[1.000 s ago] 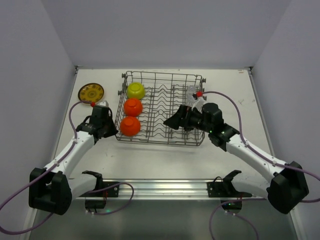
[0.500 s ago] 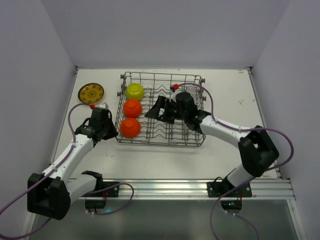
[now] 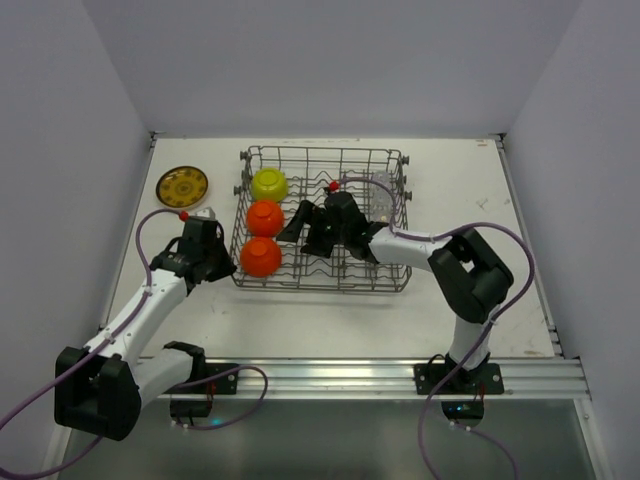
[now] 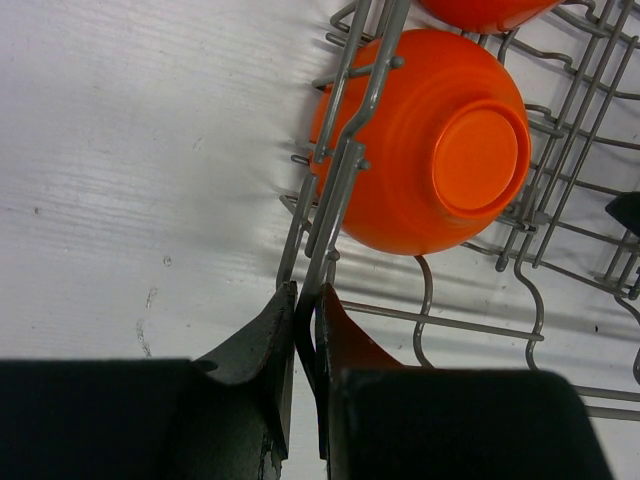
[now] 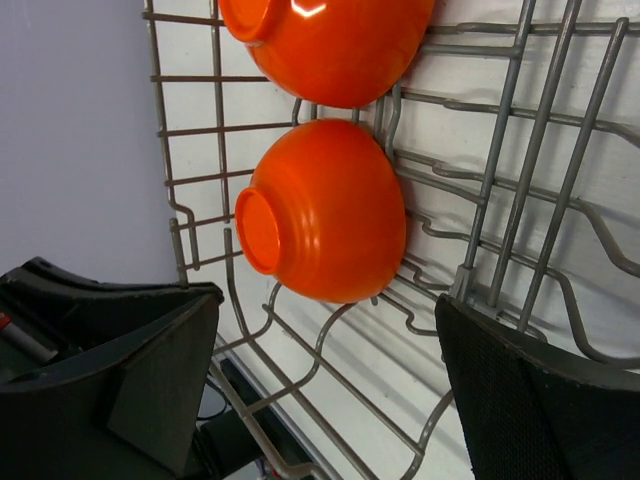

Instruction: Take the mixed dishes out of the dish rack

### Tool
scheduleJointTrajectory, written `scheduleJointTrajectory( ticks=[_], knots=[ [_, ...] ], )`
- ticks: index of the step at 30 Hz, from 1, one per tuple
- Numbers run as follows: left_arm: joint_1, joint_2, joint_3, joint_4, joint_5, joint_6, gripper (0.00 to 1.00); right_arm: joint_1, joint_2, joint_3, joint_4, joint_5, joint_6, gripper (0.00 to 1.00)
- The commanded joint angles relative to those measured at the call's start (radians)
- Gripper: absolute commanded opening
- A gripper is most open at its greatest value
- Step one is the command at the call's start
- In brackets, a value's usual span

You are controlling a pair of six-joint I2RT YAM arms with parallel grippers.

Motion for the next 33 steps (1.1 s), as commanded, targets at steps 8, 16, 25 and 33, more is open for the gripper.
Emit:
scheduleJointTrajectory(
  ticks=[8, 16, 25, 33],
  knots=[
    [-0.008, -0.011, -0.041, 0.033, 0.061, -0.017, 0.0, 0.018, 0.087, 0.071, 0.077, 0.02, 0.104, 0.88],
    [-0.008, -0.019, -0.051, 0.041, 0.078, -0.015, 0.0, 0.037, 0.152, 0.106, 0.095, -0.011, 0.124, 0.88],
    [-0.01, -0.023, -0.062, 0.055, 0.098, -0.01, 0.0, 0.059, 0.19, 0.143, 0.051, 0.02, 0.124, 0.88],
    [-0.011, -0.034, -0.067, 0.058, 0.109, -0.009, 0.0, 0.067, 0.235, 0.163, 0.057, 0.006, 0.153, 0.88]
  ],
)
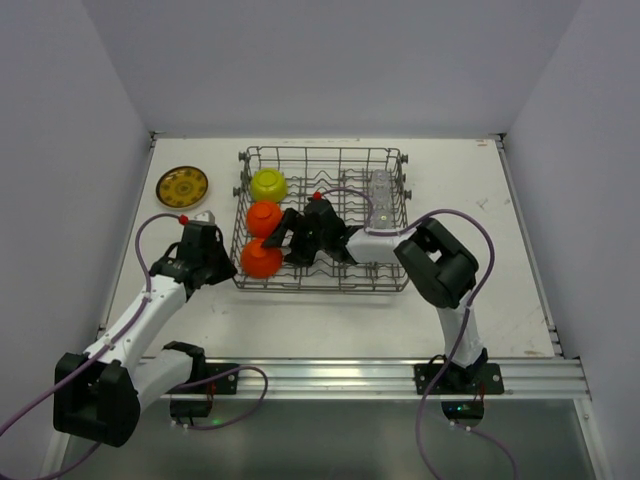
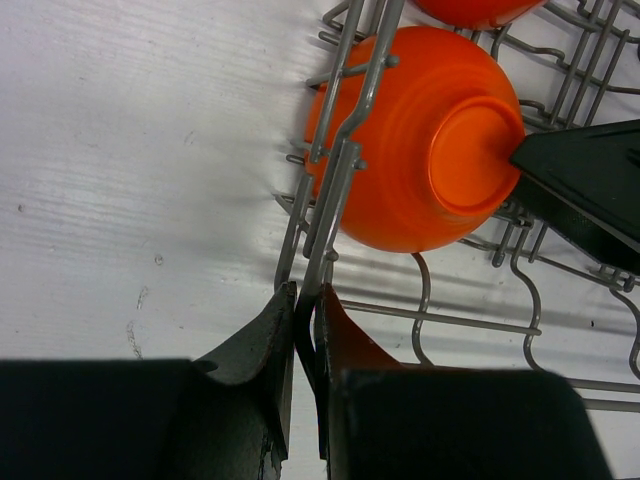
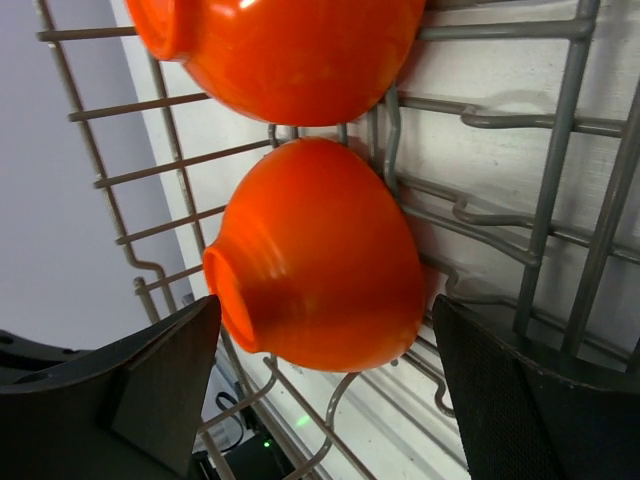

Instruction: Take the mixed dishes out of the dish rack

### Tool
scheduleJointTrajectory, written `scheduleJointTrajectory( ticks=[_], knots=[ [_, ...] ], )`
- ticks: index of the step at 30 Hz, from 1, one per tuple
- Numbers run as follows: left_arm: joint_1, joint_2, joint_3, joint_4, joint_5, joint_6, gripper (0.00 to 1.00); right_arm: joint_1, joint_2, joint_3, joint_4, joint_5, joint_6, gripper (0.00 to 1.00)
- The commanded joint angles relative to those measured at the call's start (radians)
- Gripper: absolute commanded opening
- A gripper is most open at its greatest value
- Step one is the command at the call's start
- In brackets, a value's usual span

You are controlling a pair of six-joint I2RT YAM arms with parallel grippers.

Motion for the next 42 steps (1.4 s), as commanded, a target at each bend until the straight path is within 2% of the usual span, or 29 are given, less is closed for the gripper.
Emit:
scheduleJointTrajectory(
  ticks=[1, 9, 22, 31, 42],
  knots=[
    [-0.013, -0.002, -0.022, 0.022, 0.087, 0.0, 0.0, 0.013, 0.023, 0.042, 0.0, 0.011, 0.023, 0.88],
    [-0.017, -0.005, -0.028, 0.031, 0.092, -0.002, 0.0, 0.022, 0.029, 0.05, -0.004, 0.027, 0.023, 0.89],
    [-0.019, 0.004, -0.028, 0.034, 0.095, 0.004, 0.0, 0.022, 0.024, -0.017, 0.188, -0.015, 0.049, 0.84],
    [-0.019, 0.006, -0.027, 0.036, 0.093, 0.006, 0.0, 0.022, -0.043, -0.082, 0.282, -0.018, 0.028, 0.84],
    [-0.021, 0.006, -0.027, 0.034, 0.093, 0.009, 0.0, 0.022, -0.039, -0.083, 0.348, -0.061, 0.0, 0.83]
  ],
)
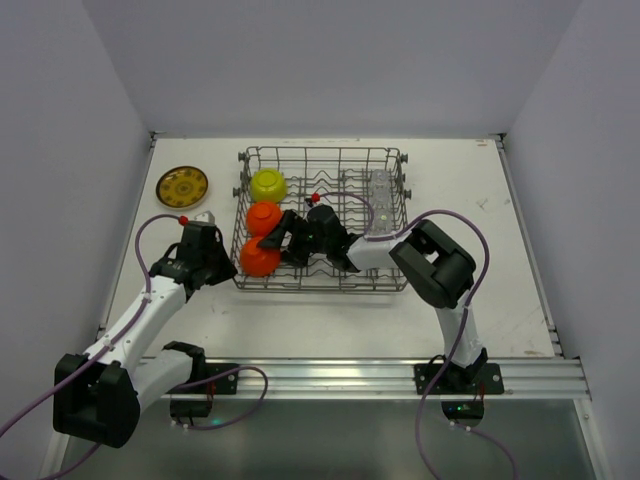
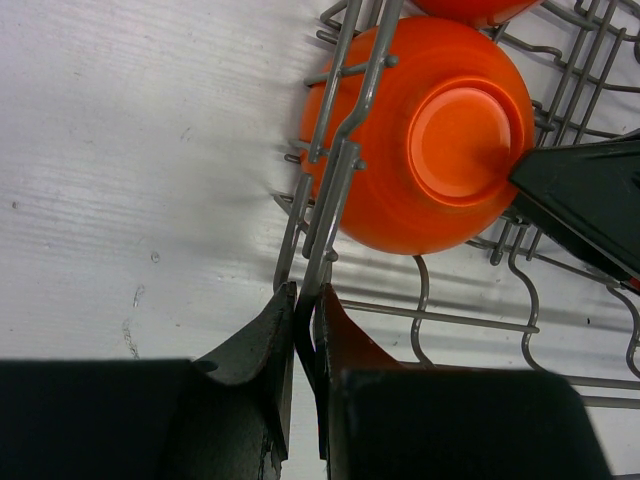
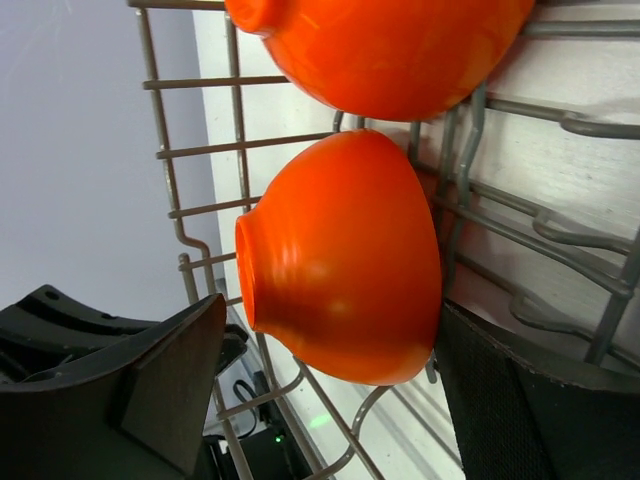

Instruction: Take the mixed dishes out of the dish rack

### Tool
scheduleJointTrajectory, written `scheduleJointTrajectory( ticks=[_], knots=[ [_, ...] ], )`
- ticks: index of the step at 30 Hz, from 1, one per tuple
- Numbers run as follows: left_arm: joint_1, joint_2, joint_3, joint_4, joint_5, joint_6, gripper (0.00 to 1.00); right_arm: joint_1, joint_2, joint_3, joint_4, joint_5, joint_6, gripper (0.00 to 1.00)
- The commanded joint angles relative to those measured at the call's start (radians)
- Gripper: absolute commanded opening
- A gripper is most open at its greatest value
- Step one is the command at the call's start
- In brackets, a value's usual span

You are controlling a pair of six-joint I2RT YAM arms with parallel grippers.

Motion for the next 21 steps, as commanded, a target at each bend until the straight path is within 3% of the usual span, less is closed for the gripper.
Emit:
scheduleJointTrajectory(
  ticks=[1, 8, 21],
  knots=[
    [-0.021, 0.01, -0.022, 0.033, 0.086, 0.015, 0.0, 0.008, -0.062, -0.009, 0.113, -0.028, -0.018, 0.82],
    [-0.021, 0.01, -0.022, 0.033, 0.085, 0.014, 0.0, 0.006, -0.079, -0.039, 0.179, -0.042, -0.011, 0.77],
    [-0.022, 0.008, -0.022, 0.033, 0.085, 0.014, 0.0, 0.008, -0.036, -0.022, 0.279, -0.085, 0.025, 0.55]
  ],
)
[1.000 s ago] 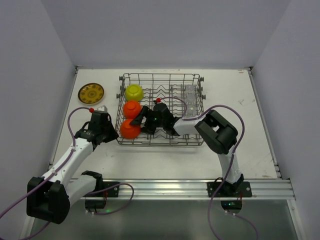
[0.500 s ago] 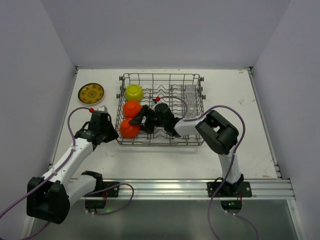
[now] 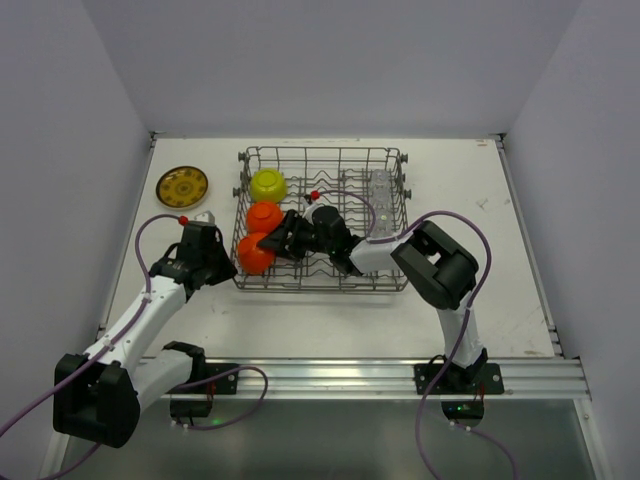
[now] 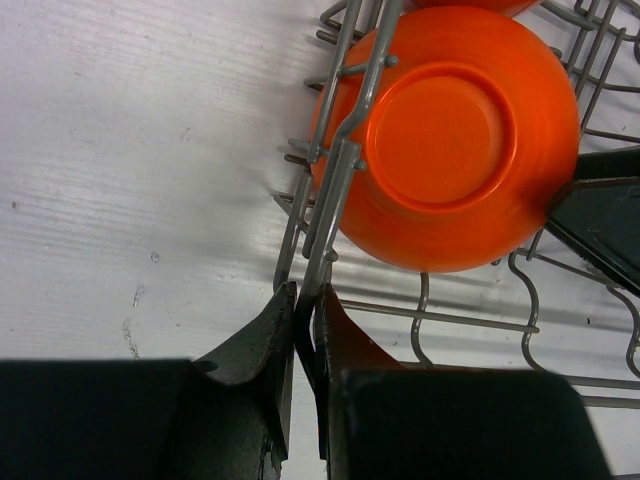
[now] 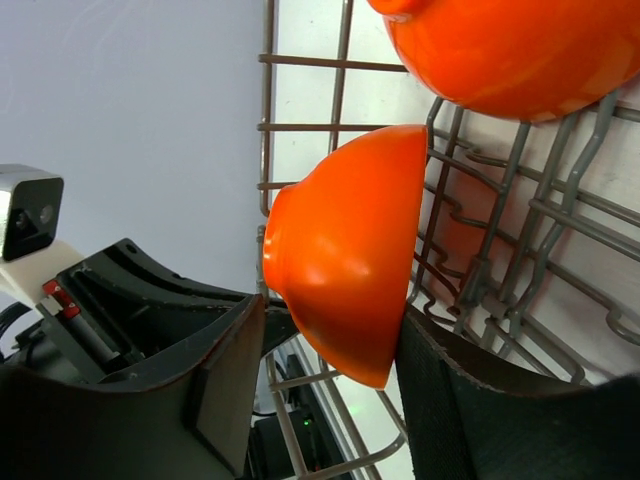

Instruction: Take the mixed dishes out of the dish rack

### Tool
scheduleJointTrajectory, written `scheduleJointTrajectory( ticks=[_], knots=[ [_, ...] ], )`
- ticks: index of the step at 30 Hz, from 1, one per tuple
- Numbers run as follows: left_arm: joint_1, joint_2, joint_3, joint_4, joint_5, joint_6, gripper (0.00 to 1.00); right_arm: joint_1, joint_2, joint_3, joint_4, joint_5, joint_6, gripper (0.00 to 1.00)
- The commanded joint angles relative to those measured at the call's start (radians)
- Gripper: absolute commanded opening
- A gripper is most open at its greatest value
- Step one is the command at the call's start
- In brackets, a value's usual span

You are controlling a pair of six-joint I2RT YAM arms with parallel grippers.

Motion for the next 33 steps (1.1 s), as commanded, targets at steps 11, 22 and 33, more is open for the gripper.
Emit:
scheduleJointTrajectory(
  ticks=[11, 22, 33],
  knots=[
    [-0.024, 0.011, -0.022, 0.033, 0.082, 0.014, 0.0, 0.009, 0.024, 0.052, 0.153, -0.047, 0.025, 0.45],
    [-0.03, 0.014, -0.022, 0.032, 0.08, 0.012, 0.0, 0.011, 0.064, 0.066, 0.204, -0.06, 0.056, 0.26],
    [-0.031, 0.013, -0.022, 0.03, 0.077, 0.011, 0.0, 0.013, 0.083, 0.044, 0.35, -0.119, 0.148, 0.05]
  ],
)
